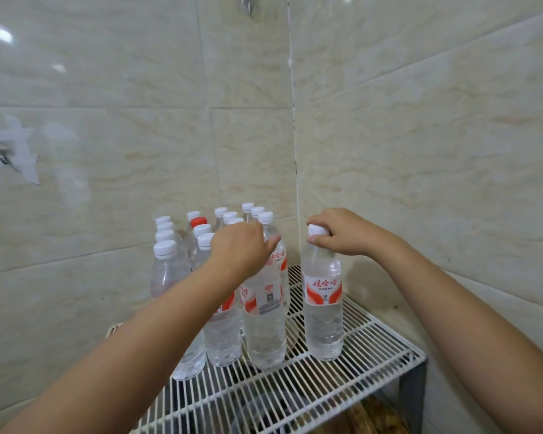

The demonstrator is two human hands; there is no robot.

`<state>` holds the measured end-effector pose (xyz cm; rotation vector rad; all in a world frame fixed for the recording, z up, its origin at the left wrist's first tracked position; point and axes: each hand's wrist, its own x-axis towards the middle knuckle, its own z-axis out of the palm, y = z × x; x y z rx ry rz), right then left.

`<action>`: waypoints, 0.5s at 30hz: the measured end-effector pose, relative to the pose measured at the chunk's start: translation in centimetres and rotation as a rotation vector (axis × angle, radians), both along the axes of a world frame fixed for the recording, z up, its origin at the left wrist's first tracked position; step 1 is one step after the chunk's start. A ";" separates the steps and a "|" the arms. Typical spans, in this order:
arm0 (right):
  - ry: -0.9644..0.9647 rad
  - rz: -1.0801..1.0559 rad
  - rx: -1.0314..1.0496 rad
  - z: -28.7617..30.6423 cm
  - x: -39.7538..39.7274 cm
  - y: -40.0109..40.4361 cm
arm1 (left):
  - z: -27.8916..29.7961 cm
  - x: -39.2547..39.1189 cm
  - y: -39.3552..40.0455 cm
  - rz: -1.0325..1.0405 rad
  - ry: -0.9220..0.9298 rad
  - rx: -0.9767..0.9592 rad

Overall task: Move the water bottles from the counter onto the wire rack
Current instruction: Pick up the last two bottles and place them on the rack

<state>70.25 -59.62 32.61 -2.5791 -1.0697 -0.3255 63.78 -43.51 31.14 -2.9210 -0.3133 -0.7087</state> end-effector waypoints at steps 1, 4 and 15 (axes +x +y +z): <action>-0.010 -0.009 0.015 -0.2 -0.1 0.1 | 0.0 -0.3 0.2 -0.083 0.064 -0.028; -0.040 -0.016 0.010 -0.5 -0.5 0.0 | 0.8 -1.2 1.3 -0.288 0.256 -0.094; -0.016 0.005 0.041 -0.1 0.1 2.1 | 1.7 -1.3 0.3 -0.147 0.137 -0.047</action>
